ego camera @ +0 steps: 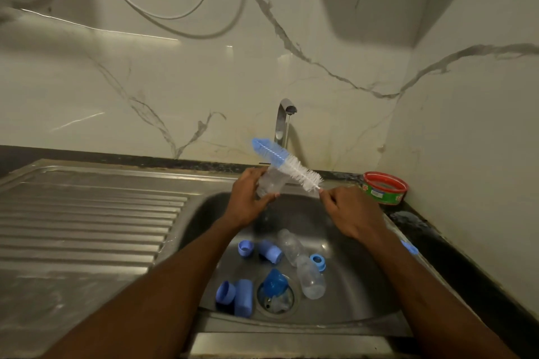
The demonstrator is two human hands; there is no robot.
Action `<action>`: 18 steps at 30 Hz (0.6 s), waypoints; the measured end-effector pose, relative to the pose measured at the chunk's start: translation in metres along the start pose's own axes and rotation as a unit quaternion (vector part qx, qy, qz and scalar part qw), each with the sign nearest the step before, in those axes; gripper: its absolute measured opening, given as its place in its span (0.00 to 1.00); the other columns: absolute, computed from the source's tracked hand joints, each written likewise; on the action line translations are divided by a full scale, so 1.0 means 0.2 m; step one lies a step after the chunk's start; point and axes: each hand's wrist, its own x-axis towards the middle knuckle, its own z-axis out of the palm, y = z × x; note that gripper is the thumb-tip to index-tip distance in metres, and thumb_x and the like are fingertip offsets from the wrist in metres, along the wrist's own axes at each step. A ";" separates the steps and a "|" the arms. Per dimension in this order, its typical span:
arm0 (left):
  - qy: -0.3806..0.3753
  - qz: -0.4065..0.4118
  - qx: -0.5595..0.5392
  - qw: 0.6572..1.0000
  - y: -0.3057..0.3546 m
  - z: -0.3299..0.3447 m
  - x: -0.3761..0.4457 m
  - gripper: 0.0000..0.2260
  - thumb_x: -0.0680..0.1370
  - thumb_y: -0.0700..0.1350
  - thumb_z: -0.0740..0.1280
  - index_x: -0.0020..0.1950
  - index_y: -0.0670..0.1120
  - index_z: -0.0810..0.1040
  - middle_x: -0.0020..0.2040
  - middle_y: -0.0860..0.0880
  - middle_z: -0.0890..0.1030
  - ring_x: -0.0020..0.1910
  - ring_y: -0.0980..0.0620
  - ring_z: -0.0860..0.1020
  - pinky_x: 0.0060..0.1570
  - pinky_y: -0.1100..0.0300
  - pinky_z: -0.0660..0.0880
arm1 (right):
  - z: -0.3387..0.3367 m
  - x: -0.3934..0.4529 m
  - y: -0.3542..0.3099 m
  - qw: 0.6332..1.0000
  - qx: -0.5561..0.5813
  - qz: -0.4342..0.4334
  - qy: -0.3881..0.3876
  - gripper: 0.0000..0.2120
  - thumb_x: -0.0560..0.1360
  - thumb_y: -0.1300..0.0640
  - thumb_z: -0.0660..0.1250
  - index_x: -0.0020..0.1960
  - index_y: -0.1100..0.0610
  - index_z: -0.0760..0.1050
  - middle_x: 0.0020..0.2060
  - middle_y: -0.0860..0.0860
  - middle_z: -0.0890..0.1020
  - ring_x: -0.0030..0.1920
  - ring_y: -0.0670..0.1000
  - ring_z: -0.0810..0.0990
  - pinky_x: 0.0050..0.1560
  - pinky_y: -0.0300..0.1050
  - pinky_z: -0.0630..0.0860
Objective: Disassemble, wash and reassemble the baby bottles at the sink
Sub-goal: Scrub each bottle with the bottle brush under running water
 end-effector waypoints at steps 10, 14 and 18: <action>-0.004 -0.006 0.012 1.000 0.01 0.03 0.01 0.28 0.75 0.50 0.76 0.72 0.47 0.72 0.66 0.47 0.75 0.63 0.51 0.75 0.61 0.48 0.78 | 0.01 0.00 0.01 1.000 -0.010 0.000 0.022 0.23 0.83 0.43 0.54 0.33 0.49 0.72 0.31 0.50 0.78 0.32 0.49 0.77 0.38 0.48 0.78; -0.053 0.030 0.030 0.998 0.00 0.00 0.00 0.29 0.74 0.52 0.76 0.73 0.49 0.71 0.68 0.49 0.73 0.64 0.52 0.74 0.63 0.49 0.77 | 0.02 -0.01 0.02 0.999 -0.018 -0.014 0.026 0.23 0.83 0.44 0.54 0.33 0.50 0.73 0.30 0.49 0.77 0.32 0.48 0.76 0.37 0.47 0.76; -0.080 0.057 0.018 0.995 0.06 0.06 -0.01 0.29 0.74 0.52 0.76 0.73 0.50 0.72 0.67 0.49 0.73 0.63 0.52 0.74 0.63 0.49 0.77 | 0.02 0.00 -0.01 1.000 0.000 -0.003 0.021 0.24 0.83 0.44 0.54 0.31 0.50 0.70 0.31 0.49 0.76 0.33 0.50 0.76 0.34 0.44 0.67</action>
